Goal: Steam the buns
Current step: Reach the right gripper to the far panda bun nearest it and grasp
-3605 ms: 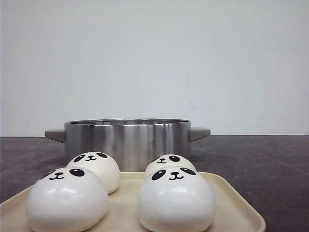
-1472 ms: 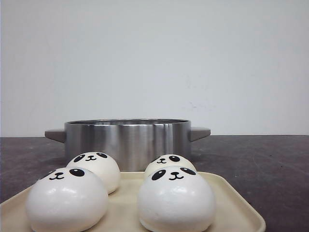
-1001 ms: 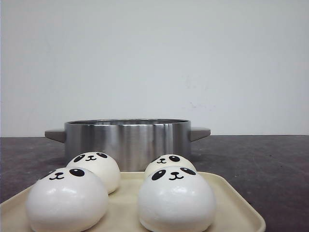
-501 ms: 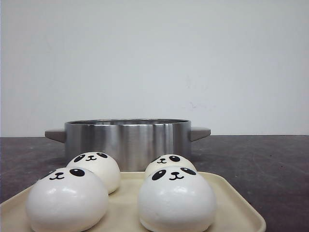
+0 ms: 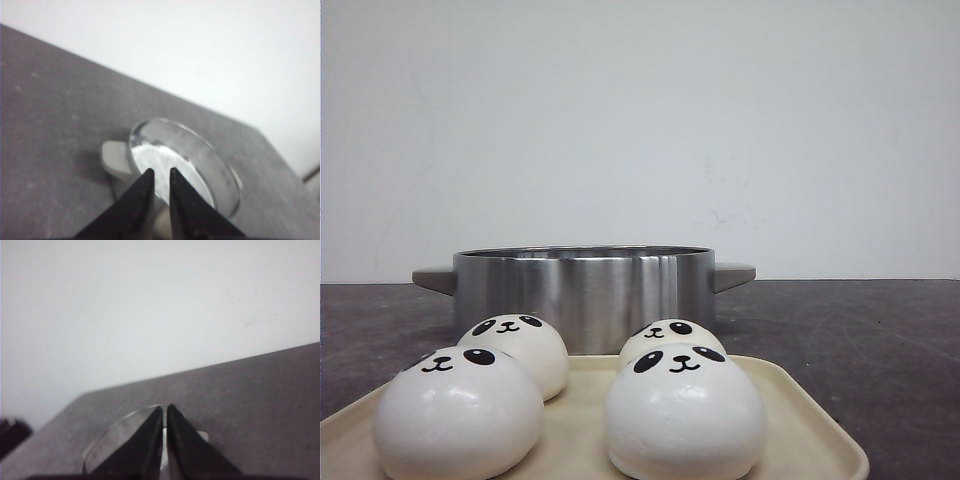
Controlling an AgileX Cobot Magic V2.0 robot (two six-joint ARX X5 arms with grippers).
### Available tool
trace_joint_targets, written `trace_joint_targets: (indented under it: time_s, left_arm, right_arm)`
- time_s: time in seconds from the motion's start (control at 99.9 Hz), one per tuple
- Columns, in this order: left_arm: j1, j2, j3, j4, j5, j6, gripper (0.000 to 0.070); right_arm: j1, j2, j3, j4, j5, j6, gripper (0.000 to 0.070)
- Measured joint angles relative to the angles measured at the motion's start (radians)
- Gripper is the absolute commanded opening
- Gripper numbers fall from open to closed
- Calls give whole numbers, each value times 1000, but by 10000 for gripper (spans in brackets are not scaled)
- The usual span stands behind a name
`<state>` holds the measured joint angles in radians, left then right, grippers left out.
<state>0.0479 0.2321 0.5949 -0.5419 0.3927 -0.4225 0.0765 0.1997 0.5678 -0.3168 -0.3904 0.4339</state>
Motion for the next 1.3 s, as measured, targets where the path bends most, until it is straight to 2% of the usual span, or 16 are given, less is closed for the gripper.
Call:
trace_joint_targets:
  time_s: [0.11, 0.22, 0.26, 0.31, 0.371, 0.421, 0.471, 0.511, 0.601, 0.651, 0.781, 0.911, 1.021, 1.112, 1.172, 1.302]
  left_arm:
    - [-17, 134, 214, -140, 0, 114, 11]
    - [-60, 232, 377, -148, -1, 225, 12]
    - [-66, 257, 419, -152, 0, 253, 48]
    - [-67, 287, 458, -160, 5, 275, 166]
    - [-74, 321, 483, -166, 33, 285, 393]
    - [-84, 341, 486, -168, 65, 285, 560]
    - [-92, 353, 486, -183, 89, 285, 650]
    - [-97, 362, 485, -196, 104, 285, 651]
    - [-117, 365, 485, -225, 108, 285, 648]
    - [-128, 362, 485, -227, 108, 285, 647]
    - [-159, 355, 485, -225, 110, 285, 647]
    - [-178, 359, 485, -226, 109, 285, 647]
    - [-192, 363, 485, -228, 106, 285, 647]
    - [-201, 364, 485, -230, 103, 285, 648]
    - [-210, 363, 485, -235, 103, 285, 647]
    - [-233, 363, 485, -240, 103, 285, 647]
  right_arm:
    - [0, 128, 205, -166, 1, -109, 4]
    - [0, 226, 371, -272, 26, -223, 4]
    - [0, 253, 412, -280, 27, -253, 3]
    - [0, 280, 449, -281, 28, -280, 4]
    - [0, 306, 474, -281, 22, -298, 28]
    - [2, 323, 486, -281, 5, -307, 164]
    - [6, 339, 489, -279, -18, -309, 304]
    - [13, 351, 489, -280, -36, -306, 353]
    - [47, 385, 488, -280, -53, -285, 383]
    - [75, 406, 488, -280, -51, -276, 427]
    - [181, 466, 489, -274, 1, -269, 566]
    - [346, 548, 488, -278, 112, -258, 581]
    - [531, 646, 489, -325, 270, -233, 598]
    - [668, 754, 489, -398, 387, -165, 598]
    - [715, 841, 489, -447, 396, -107, 598]
    - [731, 1019, 489, -483, 341, -9, 597]
